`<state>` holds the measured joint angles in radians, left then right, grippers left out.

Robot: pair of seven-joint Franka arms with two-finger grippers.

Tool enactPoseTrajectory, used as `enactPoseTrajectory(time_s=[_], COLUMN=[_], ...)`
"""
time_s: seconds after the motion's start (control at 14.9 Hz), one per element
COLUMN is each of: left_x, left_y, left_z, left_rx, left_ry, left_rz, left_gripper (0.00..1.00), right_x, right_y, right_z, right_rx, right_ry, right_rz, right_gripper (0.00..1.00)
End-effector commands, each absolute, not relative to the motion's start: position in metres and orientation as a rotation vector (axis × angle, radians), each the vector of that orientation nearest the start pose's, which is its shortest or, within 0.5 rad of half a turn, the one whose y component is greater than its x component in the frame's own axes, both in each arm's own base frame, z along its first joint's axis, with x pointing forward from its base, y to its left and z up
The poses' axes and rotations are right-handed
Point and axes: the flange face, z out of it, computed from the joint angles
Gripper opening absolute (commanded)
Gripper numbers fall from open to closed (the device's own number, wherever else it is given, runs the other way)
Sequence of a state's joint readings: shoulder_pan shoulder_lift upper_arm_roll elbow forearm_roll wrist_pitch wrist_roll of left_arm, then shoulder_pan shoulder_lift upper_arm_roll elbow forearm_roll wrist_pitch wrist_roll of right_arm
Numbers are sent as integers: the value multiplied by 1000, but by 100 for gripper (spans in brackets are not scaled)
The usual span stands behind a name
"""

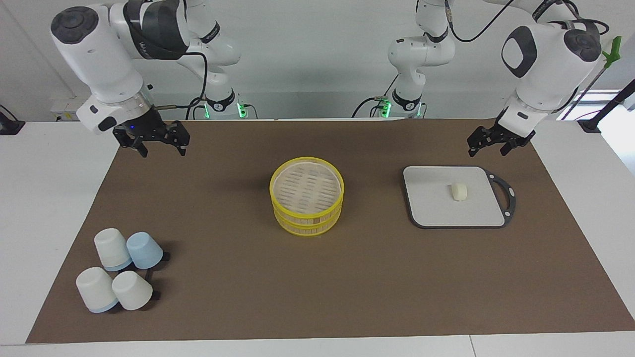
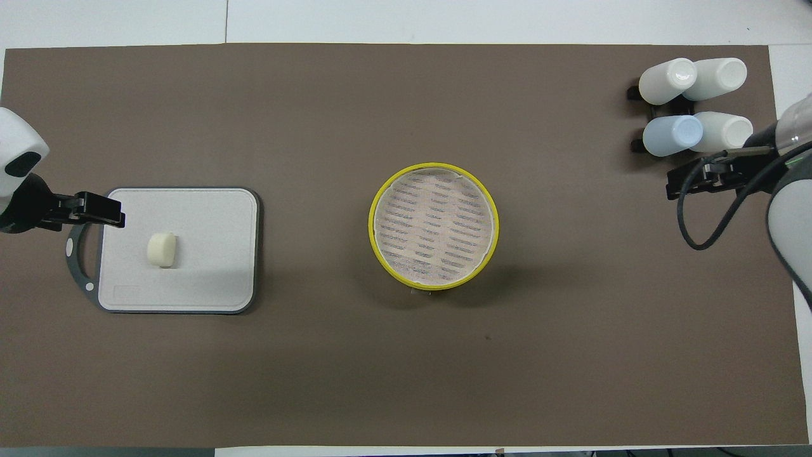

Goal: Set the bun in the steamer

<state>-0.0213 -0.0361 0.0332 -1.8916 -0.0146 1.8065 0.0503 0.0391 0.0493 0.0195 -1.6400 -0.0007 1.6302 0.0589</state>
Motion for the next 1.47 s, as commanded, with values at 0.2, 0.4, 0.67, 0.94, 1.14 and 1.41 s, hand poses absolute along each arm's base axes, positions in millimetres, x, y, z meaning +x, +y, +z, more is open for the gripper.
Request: enactPoseTrajectory(time_s=[0.2,0.4,0.67,0.94,1.14,1.41], left_x=[530,533,523,525,523,521], left_y=[15,15,15,16,17,18], left_z=[419,374,341,322,316,308], left_rx=[-3145,-3142,-3140,-3140,-3140,-3140], left_ry=[33,32,27,25,23,20], left_rz=[17,34,-22,10,31,55], left_gripper=[100,100,100,100,91,81], right_x=[581,580,586,582,580,569], right_y=[140,208,290,360,397,429], right_z=[538,520,498,472,454,442], right_rx=[-3070,-3071,-3071,-3106,-3116,-3105], right_ry=[145,106,129,150,195,194], right_rz=[22,5,-3,-7,-13,-25], right_gripper=[100,100,99,98,97,96])
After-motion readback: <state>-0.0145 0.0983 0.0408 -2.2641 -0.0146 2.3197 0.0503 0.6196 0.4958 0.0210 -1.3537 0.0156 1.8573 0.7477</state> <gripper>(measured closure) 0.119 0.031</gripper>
